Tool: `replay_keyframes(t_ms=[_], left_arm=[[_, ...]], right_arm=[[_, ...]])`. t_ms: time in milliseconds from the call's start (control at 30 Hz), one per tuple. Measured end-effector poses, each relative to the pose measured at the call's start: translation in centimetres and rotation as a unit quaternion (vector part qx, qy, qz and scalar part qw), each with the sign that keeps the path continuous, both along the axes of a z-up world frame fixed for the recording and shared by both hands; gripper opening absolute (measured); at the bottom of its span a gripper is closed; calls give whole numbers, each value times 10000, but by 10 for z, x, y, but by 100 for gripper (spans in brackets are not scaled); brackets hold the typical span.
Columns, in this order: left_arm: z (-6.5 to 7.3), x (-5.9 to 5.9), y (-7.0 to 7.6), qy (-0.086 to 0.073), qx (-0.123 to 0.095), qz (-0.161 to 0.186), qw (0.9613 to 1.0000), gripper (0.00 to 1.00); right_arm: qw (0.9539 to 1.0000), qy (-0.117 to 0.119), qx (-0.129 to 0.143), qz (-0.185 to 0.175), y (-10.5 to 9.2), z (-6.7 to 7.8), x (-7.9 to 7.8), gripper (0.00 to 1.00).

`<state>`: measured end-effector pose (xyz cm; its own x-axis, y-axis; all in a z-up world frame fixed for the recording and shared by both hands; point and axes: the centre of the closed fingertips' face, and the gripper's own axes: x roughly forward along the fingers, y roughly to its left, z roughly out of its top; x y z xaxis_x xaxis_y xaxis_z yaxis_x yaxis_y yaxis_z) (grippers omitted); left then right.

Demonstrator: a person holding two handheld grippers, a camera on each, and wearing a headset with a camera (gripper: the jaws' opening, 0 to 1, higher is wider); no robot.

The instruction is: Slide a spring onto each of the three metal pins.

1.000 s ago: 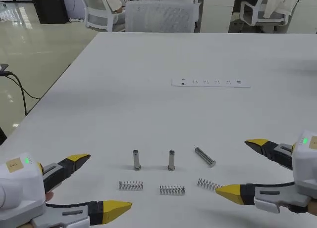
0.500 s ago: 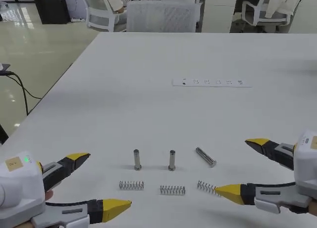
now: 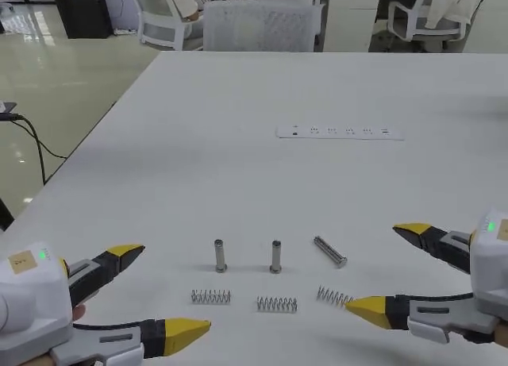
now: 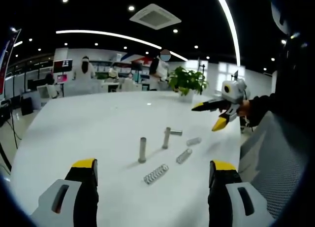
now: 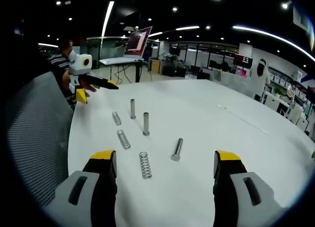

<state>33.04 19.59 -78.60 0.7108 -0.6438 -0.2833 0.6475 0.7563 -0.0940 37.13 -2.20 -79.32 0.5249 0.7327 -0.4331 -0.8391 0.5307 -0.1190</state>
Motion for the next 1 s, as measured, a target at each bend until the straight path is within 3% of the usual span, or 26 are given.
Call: replay_keyframes(t_ms=[1000], left_arm=[[-1,-1,0,21,12,6,10000,91]], right_arm=[[9999,79,-107,41,-1,-4,4,78]])
